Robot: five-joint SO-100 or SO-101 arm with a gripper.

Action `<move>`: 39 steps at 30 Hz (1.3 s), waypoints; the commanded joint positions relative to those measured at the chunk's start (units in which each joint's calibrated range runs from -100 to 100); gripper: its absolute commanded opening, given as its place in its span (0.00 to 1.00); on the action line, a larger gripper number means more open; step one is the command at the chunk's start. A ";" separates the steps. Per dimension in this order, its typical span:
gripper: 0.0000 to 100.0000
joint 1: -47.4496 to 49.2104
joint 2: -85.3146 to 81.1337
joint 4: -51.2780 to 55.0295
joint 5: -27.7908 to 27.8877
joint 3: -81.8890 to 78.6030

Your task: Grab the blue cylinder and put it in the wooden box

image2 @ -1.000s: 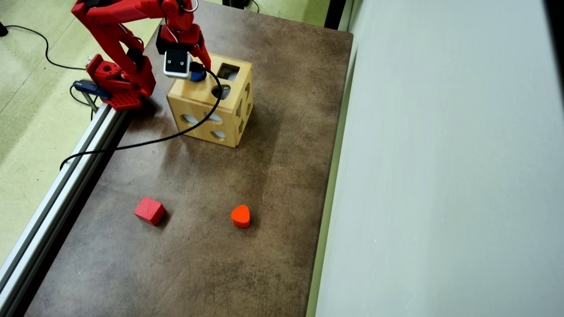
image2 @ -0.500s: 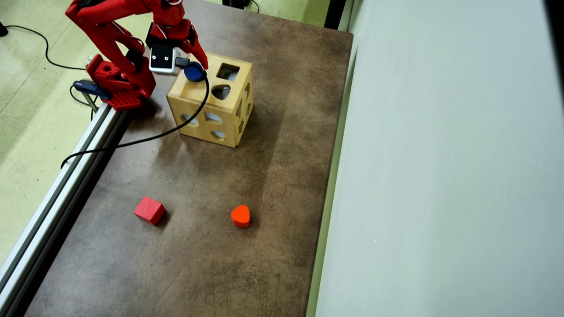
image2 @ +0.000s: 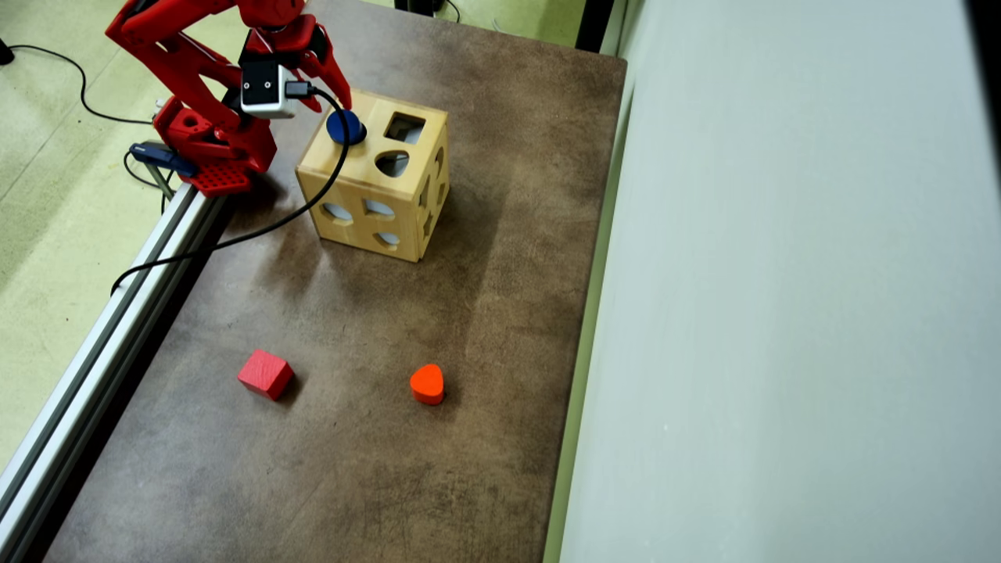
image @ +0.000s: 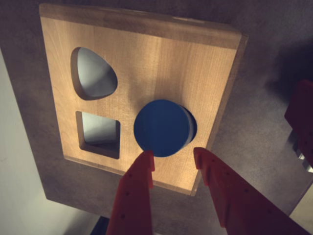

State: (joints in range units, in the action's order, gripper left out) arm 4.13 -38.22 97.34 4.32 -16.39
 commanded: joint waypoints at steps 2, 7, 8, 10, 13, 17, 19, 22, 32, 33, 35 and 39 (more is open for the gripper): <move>0.14 -3.54 -0.46 0.49 -0.10 0.38; 0.14 -9.18 -0.29 0.17 0.39 0.29; 0.14 -9.33 0.05 0.01 0.39 0.20; 0.14 -9.33 2.25 -0.15 0.39 -0.07; 0.13 -9.33 5.48 -0.15 0.34 -0.16; 0.13 -9.04 7.77 -0.23 0.34 -0.25; 0.13 -8.74 8.54 -0.23 0.34 -0.25; 0.13 -8.52 9.39 -0.23 0.39 -0.25; 0.13 -1.53 9.73 -0.23 0.39 -0.25; 0.13 -1.38 9.73 -0.23 0.39 -0.25; 0.13 -1.38 9.90 -0.23 0.39 -0.25; 0.13 -0.19 12.87 -0.07 0.39 -0.25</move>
State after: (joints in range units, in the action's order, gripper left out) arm 1.98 -27.54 97.34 4.42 -16.66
